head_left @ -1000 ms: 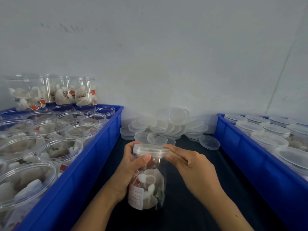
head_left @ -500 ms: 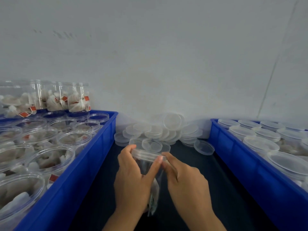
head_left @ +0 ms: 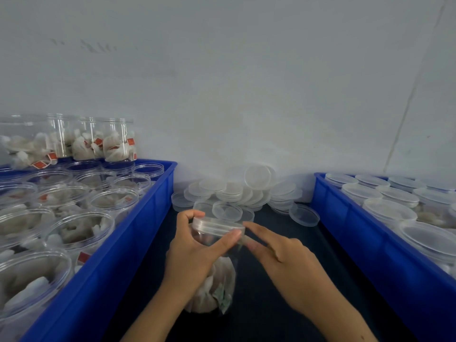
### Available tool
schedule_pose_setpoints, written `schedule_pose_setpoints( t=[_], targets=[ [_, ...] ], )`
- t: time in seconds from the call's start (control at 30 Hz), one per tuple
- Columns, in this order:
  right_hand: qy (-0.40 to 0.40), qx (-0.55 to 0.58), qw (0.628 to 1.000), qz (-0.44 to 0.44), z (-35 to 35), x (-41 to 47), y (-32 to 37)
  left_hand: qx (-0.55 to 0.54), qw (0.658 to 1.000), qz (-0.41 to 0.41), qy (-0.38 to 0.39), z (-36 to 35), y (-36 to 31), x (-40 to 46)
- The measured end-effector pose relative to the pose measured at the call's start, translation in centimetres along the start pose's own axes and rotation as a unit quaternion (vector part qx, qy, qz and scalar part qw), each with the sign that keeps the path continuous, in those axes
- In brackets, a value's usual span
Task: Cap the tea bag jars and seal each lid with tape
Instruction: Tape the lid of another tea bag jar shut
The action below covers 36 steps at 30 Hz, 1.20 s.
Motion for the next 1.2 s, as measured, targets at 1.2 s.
schedule_pose_setpoints(
  t=[1.2],
  targets=[
    [-0.069, -0.038, 0.996, 0.044, -1.3, -0.3, 0.2, 0.169, 0.985, -0.045, 0.012, -0.6, -0.2, -0.2]
  ],
)
Point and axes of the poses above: each hand's wrist, its own x-axis towards the middle knuckle, its own z-axis out of the back of the hand, y = z × x, the point moved 3 cm from there along x, towards the middle knuckle, and after that the axes turned 13 degrees about x, right-handed, at the moved point
